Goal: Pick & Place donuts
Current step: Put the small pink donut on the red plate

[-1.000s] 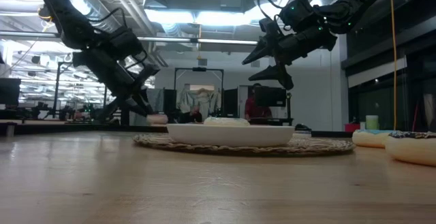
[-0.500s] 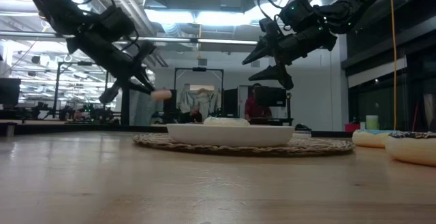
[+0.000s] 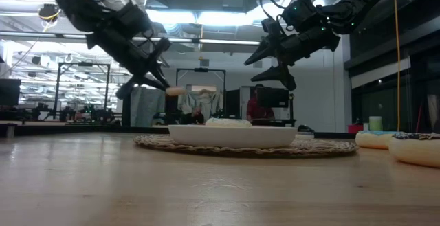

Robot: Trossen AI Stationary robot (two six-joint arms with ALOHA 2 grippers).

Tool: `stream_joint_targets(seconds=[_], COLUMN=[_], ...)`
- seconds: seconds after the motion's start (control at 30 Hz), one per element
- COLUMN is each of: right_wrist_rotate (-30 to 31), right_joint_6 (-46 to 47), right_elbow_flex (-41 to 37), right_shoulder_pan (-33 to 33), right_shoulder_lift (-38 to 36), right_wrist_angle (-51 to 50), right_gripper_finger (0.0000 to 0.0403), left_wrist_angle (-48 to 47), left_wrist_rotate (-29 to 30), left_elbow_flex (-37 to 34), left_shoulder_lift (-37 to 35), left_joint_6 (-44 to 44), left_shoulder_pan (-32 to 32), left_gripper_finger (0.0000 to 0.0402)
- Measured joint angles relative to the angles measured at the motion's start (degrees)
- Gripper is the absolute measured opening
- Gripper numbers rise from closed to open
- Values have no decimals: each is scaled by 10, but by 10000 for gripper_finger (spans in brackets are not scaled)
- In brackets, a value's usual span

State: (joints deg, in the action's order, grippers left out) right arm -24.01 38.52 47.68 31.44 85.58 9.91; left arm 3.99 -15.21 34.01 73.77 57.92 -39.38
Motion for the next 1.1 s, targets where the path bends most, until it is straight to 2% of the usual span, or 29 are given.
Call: stream_joint_targets(seconds=[0.53, 0.83, 0.97, 1.1], right_wrist_rotate=[0, 0, 0, 0], right_joint_6=[0, 0, 0, 0], right_elbow_flex=[0, 0, 0, 0], right_shoulder_pan=[0, 0, 0, 0], right_shoulder_lift=[0, 0, 0, 0], right_wrist_angle=[0, 0, 0, 0], right_gripper_finger=[220, 220, 220, 220], left_wrist_angle=[-18, -82, -111, -156], left_wrist_rotate=[-69, -121, -172, -179], left_elbow_flex=[169, 290, 343, 393], left_shoulder_lift=[192, 290, 333, 368], left_joint_6=[-99, -186, -244, -292], left_shoulder_pan=[-1, -10, -14, -13], left_gripper_finger=[4, 4, 4, 4])
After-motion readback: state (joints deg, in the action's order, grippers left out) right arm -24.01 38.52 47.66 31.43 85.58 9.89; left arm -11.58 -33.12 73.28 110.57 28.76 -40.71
